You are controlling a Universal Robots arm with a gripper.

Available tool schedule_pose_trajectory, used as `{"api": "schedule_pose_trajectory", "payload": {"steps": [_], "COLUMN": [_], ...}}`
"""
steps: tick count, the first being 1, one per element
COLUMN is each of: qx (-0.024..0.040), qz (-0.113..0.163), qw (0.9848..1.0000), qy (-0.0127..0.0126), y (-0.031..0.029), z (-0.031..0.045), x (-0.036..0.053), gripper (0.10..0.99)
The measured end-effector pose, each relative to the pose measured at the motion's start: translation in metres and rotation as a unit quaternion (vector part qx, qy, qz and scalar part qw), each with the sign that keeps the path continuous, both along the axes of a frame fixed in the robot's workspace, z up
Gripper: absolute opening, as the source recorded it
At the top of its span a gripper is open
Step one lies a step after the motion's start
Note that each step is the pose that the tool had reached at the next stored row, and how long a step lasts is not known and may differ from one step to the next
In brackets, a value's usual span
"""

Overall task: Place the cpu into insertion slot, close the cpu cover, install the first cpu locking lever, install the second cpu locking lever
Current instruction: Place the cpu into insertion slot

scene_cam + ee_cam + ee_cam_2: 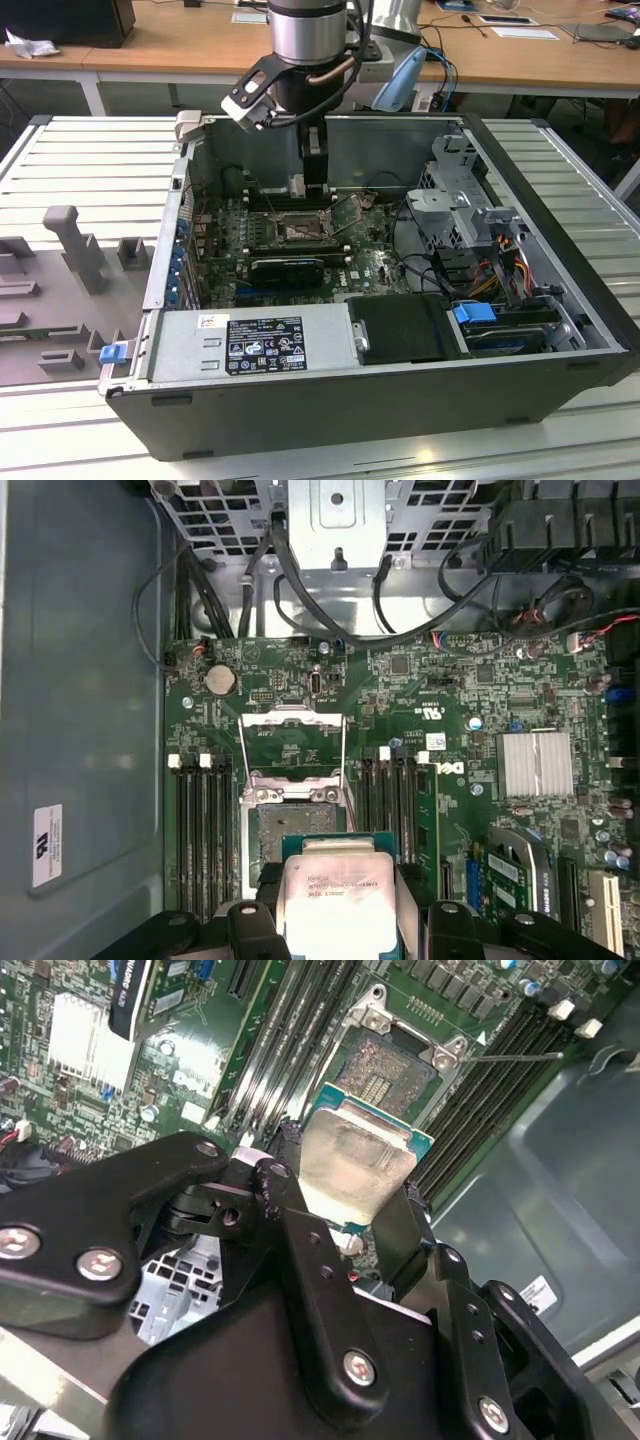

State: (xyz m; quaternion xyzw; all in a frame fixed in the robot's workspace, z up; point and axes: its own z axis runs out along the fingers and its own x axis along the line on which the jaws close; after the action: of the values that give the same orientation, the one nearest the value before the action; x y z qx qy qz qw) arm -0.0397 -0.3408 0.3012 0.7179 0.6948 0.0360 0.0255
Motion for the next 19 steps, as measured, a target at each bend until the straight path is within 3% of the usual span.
{"api": "schedule_pose_trajectory", "payload": {"steps": [11,17,19], "qx": [0.0001,0.0001,0.0001], "qz": [0.003,-0.002,-0.002], "qw": [1.0,1.0,1.0], "qy": [0.0,0.0,0.0], "y": [0.0007,0.0019,0.0019], "z": [-0.0235,-0.0397,-0.042], "x": [0.0001,0.0056,0.0056], "gripper": [0.529,0.529,0.529]}}
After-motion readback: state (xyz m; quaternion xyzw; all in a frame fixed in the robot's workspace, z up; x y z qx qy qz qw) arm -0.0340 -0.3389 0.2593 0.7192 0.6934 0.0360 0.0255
